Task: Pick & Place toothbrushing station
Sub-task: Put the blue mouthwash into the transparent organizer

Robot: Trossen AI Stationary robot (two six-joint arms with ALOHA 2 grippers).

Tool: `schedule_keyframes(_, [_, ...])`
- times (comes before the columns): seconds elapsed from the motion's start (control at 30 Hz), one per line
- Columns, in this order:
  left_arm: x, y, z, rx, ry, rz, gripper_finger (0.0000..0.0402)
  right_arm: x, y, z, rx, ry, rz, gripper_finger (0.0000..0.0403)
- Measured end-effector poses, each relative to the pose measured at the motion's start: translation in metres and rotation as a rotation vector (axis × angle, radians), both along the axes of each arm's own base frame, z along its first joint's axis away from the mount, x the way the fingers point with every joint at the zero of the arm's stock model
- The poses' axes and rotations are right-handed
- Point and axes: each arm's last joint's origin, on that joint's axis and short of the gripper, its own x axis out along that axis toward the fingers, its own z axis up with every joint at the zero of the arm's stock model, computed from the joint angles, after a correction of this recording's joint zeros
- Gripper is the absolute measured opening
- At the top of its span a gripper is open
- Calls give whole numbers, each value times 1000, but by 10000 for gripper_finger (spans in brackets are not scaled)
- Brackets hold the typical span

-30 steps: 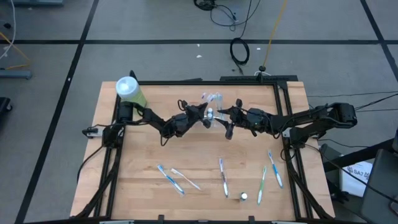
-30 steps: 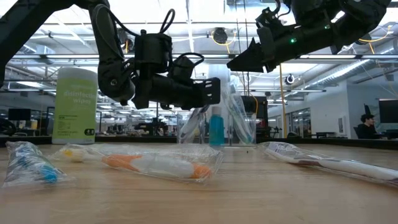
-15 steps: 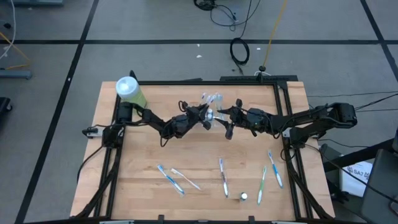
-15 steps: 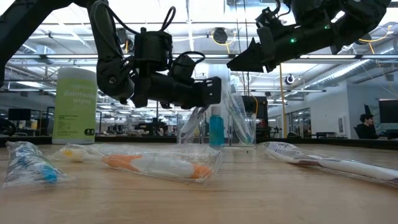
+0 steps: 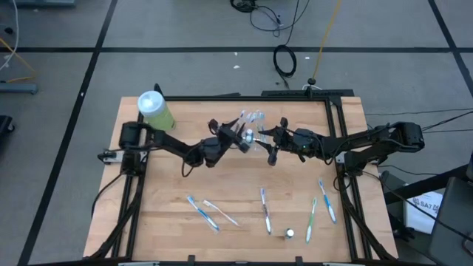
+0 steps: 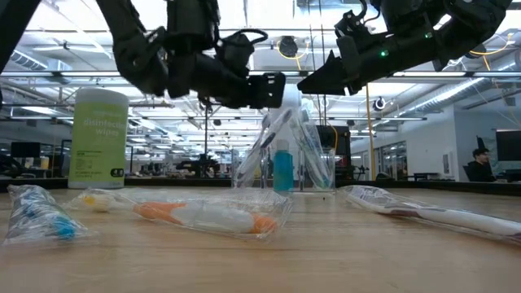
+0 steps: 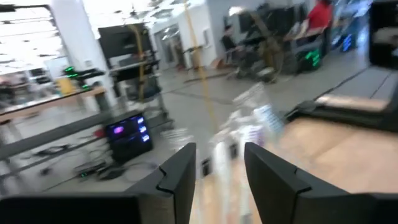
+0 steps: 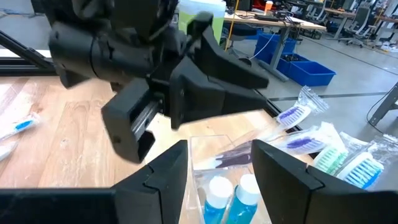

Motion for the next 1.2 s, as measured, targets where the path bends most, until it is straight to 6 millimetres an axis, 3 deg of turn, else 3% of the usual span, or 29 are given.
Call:
schedule_keyframes(0.17, [-10,-11,22,-60,83,-36,145,0,0,0,0,1,0,169])
schedule_keyframes(0.47, [-55,-16,63,-448,246,-432,145,0,0,-1,22,0,-4,169])
schedule_keyframes(0.67, [-76,-27,66,-580,402,-583,145,0,0,-1,108,-33,-19,169])
schedule_keyframes(0.77, [-79,-32,62,-616,446,-587,145,1,4,-1,118,-29,60,169])
schedule_keyframes(1.0, [-82,-43,58,-640,500,-597,145,8,39,14,194,-74,380,169])
schedule_keyframes(1.2, [-82,-46,58,-611,518,-619,145,9,95,24,180,83,594,169])
